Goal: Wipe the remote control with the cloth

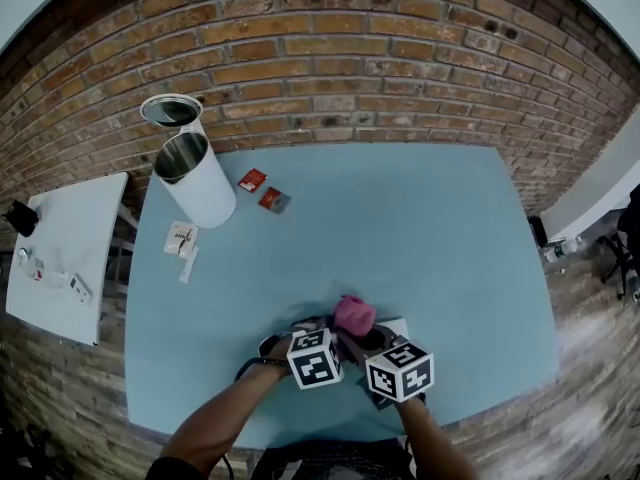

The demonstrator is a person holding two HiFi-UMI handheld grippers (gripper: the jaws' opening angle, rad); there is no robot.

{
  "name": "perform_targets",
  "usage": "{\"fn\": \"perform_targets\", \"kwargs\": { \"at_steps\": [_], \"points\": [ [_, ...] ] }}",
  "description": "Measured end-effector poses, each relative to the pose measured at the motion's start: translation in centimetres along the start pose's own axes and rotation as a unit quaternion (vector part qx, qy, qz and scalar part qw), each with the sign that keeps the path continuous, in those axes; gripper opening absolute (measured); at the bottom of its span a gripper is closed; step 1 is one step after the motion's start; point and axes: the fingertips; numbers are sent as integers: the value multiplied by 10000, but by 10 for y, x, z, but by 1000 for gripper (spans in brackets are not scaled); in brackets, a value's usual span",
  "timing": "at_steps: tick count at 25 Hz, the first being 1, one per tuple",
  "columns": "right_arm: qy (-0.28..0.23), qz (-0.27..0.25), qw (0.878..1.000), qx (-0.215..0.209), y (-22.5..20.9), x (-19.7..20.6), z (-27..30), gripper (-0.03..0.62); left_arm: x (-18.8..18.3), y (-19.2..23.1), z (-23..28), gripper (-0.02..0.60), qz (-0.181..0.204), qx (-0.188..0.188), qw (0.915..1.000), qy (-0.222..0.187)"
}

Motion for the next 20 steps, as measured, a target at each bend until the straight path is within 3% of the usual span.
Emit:
{"fn": "perform_targets", "kwargs": {
  "at_steps": [4,14,20],
  "points": [
    [61,-181,9998,-26,-9,2,-7,64,2,2,0,301,-54,-35,9999,141],
    [-17,-56,10000,-24,-45,-2,-37,64,6,-1,1,298,-122,73,9958,910],
    [-12,-19,10000,-70,-60,-1,-48,64,7,0,2,298,-203,4,9930,1162]
  ]
}}
Point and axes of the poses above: the fingertips, and each gripper's own axes: z forward along the fingers, y to its left, x out of its underside, and after that the axes turned 5 degrees about -y, right-handed
